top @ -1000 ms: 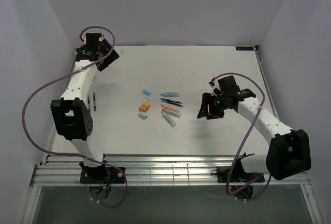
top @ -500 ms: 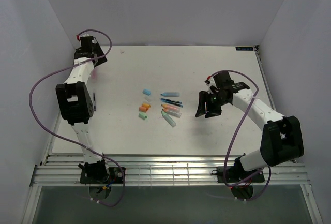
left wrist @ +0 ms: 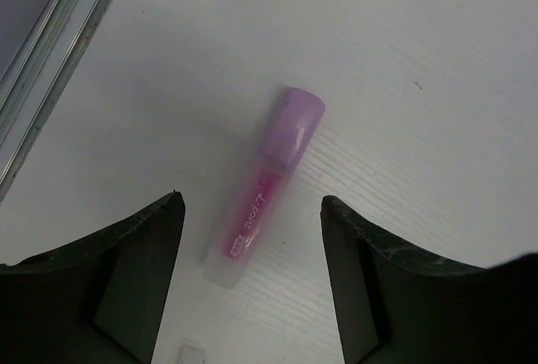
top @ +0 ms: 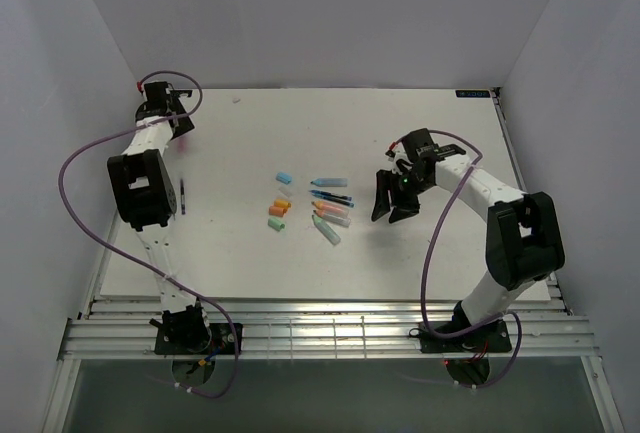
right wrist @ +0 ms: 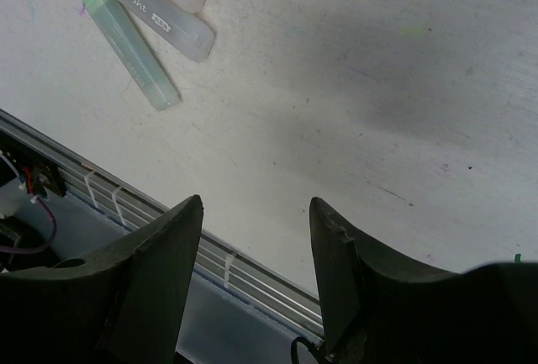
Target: Open the pen caps
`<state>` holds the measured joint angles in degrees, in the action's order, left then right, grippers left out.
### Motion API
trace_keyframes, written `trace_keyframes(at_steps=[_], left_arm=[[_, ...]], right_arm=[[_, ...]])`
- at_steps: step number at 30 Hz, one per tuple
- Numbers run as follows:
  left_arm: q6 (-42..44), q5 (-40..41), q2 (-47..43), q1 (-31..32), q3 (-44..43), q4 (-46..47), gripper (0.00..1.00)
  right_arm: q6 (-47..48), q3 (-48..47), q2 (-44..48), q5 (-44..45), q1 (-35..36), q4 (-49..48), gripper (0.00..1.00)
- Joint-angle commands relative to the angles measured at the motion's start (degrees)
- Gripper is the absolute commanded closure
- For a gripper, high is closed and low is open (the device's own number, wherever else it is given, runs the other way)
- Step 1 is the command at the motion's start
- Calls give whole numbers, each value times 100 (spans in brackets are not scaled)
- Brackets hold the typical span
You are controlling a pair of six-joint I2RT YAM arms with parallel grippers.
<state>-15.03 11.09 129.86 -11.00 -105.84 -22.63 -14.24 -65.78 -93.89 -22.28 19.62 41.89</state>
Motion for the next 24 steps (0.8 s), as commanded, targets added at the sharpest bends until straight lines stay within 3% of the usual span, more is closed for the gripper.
trace_keyframes(at_steps=[1,18,24], left_arm=[[44,-221,-41,-68,-68,277,23],[132,-1030,610,-341,-156,541,33],[61,-1039,795,-341,-244,497,45]], right_arm=[[132,-365,-200,-171,33,135,40],[132,-866,-868,-250,33,223,41],[123,-875,-868,-180,33,232,41]])
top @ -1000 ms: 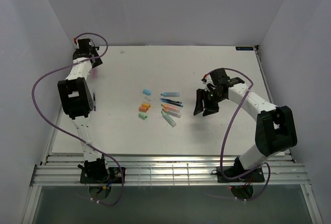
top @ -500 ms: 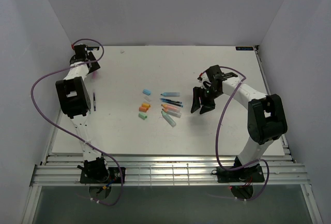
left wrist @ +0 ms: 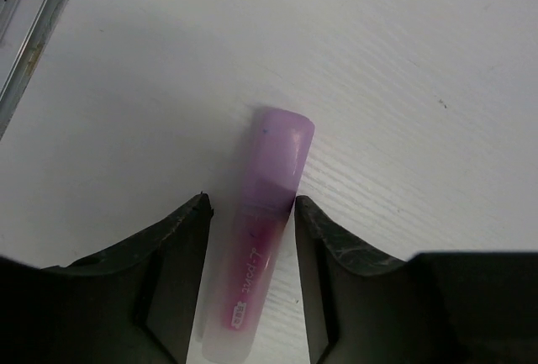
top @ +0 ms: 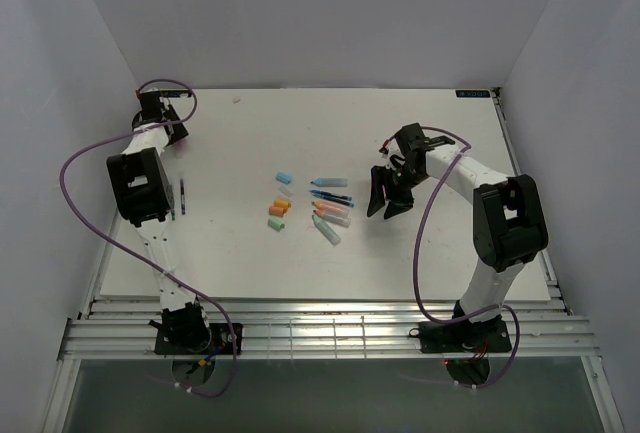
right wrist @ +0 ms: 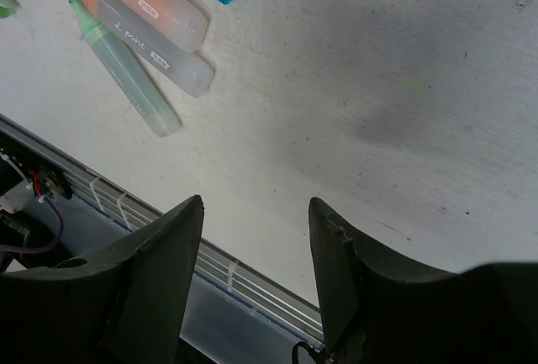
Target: Open the pen caps
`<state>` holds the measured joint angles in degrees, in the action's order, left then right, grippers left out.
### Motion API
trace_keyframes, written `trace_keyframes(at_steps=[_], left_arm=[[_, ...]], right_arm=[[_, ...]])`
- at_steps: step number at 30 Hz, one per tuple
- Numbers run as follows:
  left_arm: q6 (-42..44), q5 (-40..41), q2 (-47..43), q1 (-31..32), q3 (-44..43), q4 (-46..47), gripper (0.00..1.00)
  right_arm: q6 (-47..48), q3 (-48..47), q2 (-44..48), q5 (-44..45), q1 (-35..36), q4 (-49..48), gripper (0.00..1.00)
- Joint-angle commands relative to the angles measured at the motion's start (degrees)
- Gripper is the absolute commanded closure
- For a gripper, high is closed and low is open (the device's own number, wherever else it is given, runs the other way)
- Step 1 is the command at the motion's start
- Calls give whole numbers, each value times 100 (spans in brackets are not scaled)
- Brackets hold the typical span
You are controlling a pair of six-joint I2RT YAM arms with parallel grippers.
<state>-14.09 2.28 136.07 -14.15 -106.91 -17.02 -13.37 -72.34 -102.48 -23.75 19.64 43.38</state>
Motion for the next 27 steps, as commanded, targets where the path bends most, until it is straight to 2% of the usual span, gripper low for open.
trace_keyframes(at_steps=[1,6,11,16,21,27], left_arm=[[-41,-167,174,-26,-146,-74,47],[-94,-220,245,-35,-163,-83,66],[-270,-465,139,-17,-93,-197,80],[-568,-589,-386,-17,231,-249,94],[-1016,-843,-1204,-17,785,-267,98],[-1667,-1493,-2584,26,1778,-276,100]], right_arm=[[36,-211,-1,-25,31,83,41],[36,-219,70,28,40,92,41],[45,-176,184,63,40,101,41],[27,-149,377,125,66,92,41],[-52,-35,729,99,101,83,40],[-201,359,1221,-103,181,-48,40]])
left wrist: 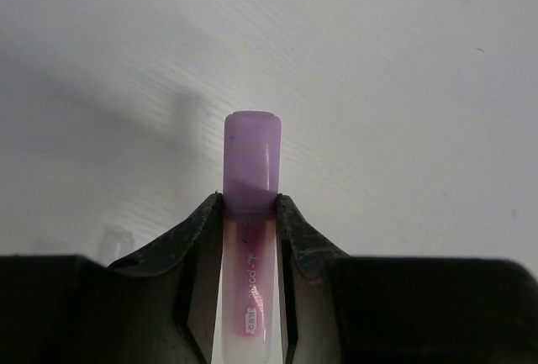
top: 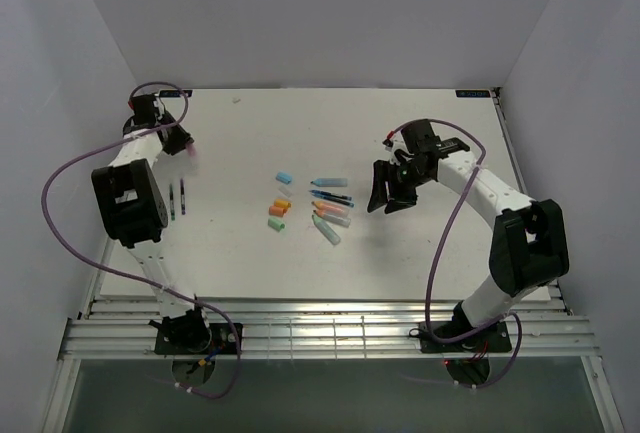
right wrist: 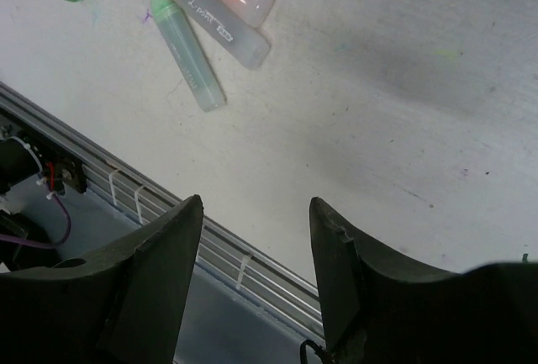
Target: Open the pen caps
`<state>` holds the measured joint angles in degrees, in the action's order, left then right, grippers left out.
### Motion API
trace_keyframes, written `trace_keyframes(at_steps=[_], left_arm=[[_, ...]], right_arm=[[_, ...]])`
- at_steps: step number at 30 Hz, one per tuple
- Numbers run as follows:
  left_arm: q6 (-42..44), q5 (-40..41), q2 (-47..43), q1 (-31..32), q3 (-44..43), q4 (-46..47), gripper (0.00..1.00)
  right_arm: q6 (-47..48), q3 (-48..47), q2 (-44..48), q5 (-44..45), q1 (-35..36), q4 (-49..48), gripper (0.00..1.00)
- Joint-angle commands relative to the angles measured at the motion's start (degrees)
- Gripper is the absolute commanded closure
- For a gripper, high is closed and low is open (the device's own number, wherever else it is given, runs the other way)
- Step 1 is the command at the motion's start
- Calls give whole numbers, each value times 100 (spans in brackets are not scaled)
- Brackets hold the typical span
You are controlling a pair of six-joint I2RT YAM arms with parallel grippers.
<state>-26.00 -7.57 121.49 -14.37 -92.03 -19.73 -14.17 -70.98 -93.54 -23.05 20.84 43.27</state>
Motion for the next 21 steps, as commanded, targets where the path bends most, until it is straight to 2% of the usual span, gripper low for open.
trace_keyframes(at_steps=[1,6,8,11,17,21], left_arm=[[-581,-552,-1328,48,456,-40,100],[-1345,-561,-2759,241,1686,-198,100],[-1373,-570,-3007,452,1889,-242,100],[-1443,-596,-3420,1197,2162,-348,100],[-2145,-254,-4405,2235,2725,-690,100],[-2462,334,-4941,2859,2892,-1076,100]], right_arm=[[-155,268,406,-269,95,-125,40],[-586,348,837,-805,227,-415,40],[-831,287,951,-885,271,-503,40],[-1173,137,1048,-1008,394,-599,40],[-2036,-99,1128,-1290,719,-1337,40],[-2458,-599,820,-1220,1175,-1689,40]])
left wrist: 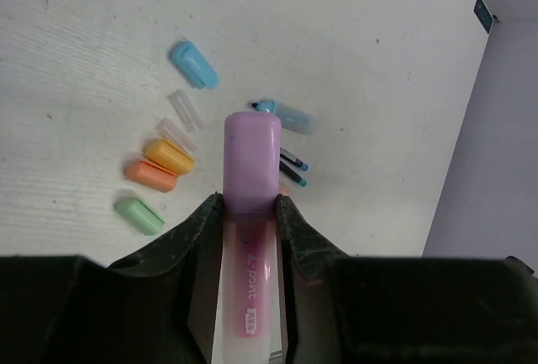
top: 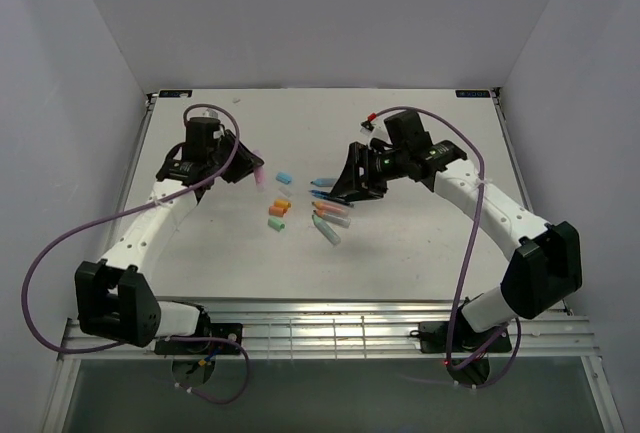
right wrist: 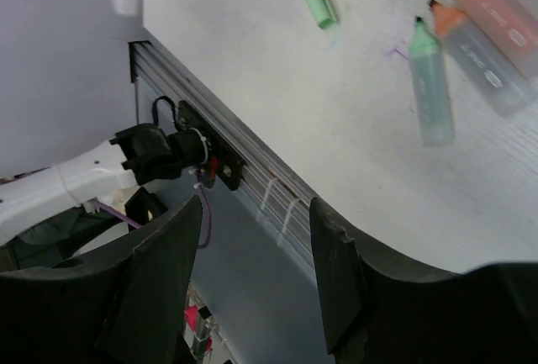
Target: Open the pen caps
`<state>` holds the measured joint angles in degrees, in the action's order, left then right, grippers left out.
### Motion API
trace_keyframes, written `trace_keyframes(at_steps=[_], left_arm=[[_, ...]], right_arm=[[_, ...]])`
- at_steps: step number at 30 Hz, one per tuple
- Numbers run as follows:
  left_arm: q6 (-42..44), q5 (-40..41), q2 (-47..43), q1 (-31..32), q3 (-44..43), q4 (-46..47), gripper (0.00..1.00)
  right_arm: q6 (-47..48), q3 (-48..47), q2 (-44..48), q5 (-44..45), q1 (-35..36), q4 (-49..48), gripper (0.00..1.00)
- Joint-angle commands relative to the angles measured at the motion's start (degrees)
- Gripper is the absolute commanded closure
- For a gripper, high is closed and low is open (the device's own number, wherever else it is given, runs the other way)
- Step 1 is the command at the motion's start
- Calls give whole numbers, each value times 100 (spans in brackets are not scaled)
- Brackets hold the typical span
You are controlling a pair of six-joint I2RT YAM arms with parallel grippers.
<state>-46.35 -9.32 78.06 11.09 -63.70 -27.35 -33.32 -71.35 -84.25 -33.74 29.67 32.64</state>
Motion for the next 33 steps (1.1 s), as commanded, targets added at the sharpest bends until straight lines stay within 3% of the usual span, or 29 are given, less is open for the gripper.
trace_keyframes(at_steps=[1,7,11,16,33], left_arm=[[-506,676,-686,428,94,-349,100],[-1034,1053,-959,1096,192,-630,100],[-1236,1274,-995,1509,165,-727,100],[-1403,1363,-1056,1694,95,-798,100],[-1500,1503,-1083,1844,-55,-965,100]], right_arm=[[-735,-642,-170,-116,381,-758,40],[-1343,-976,-583,174,961,-1576,40],[-1405,-1381,-952,315,1216,-1551,41],[-1396,-1654,-1208,482,1322,-1401,42],[-1555,-1180,-1200,341,1498,-1823,56]])
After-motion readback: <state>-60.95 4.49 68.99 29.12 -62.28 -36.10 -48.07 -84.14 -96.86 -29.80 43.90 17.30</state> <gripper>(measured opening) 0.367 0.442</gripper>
